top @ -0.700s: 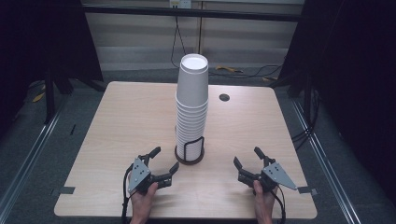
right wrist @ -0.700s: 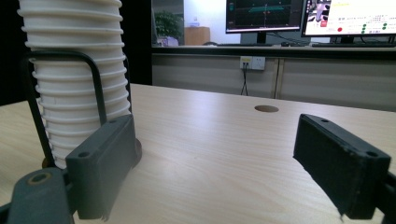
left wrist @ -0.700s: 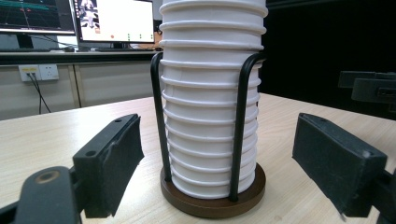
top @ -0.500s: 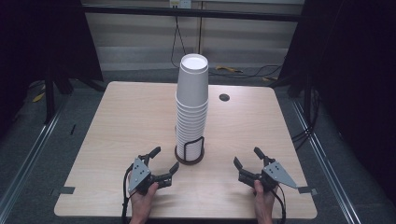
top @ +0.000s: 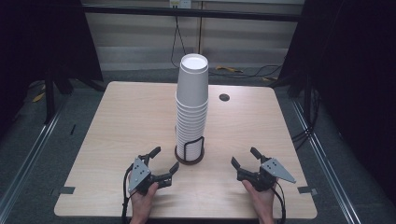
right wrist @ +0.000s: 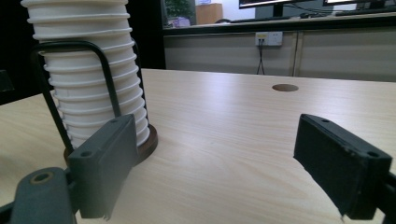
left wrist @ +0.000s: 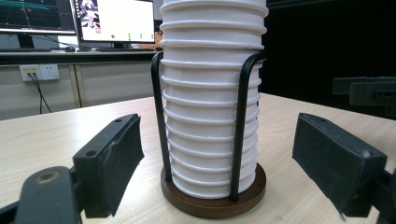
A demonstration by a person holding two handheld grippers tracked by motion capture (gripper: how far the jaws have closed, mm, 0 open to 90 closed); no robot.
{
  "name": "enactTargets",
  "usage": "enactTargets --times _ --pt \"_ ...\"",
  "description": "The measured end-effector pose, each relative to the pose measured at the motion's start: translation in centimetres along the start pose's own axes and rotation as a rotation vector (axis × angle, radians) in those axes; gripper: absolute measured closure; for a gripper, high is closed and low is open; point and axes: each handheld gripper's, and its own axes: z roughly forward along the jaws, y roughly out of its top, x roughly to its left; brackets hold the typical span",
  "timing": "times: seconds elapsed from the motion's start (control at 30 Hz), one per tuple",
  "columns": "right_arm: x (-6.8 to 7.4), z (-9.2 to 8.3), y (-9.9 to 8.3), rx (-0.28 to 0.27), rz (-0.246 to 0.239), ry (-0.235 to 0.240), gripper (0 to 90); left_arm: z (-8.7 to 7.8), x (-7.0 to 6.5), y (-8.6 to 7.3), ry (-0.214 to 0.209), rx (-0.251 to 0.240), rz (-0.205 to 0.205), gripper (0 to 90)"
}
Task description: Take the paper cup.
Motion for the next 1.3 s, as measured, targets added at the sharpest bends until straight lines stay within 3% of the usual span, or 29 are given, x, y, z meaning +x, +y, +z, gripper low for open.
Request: enactTargets --times 0.2,0.53,0.8,0.97,1.03,1.3 --pt "0.4 0.3 1.4 0.004 -0.005 0.072 16.9 0.0 0.0 0.0 -0.003 0.0 -0.001 15.8" --pt "1.3 0.9 3.6 0.014 -0.071 0.114 17.0 0.0 0.0 0.0 -0.003 0.0 -0.001 15.7" --pt "1.5 1.5 4.6 0.021 -0.02 0.166 16.6 0.0 0.0 0.0 -0.005 -0.001 0.0 15.8" --pt "1.9 1.6 5.7 -0.019 -0.027 0.208 24.7 0.0 0.0 0.0 -0.005 -0.001 -0.001 15.8" --pt "2.2 1.7 6.3 -0.038 -0.031 0.221 20.1 0.0 0.0 0.0 -0.006 -0.001 0.0 15.8" --pt "2.7 2.5 8.7 -0.006 -0.038 0.287 21.4 0.0 0.0 0.0 -0.008 0.001 0.002 15.8"
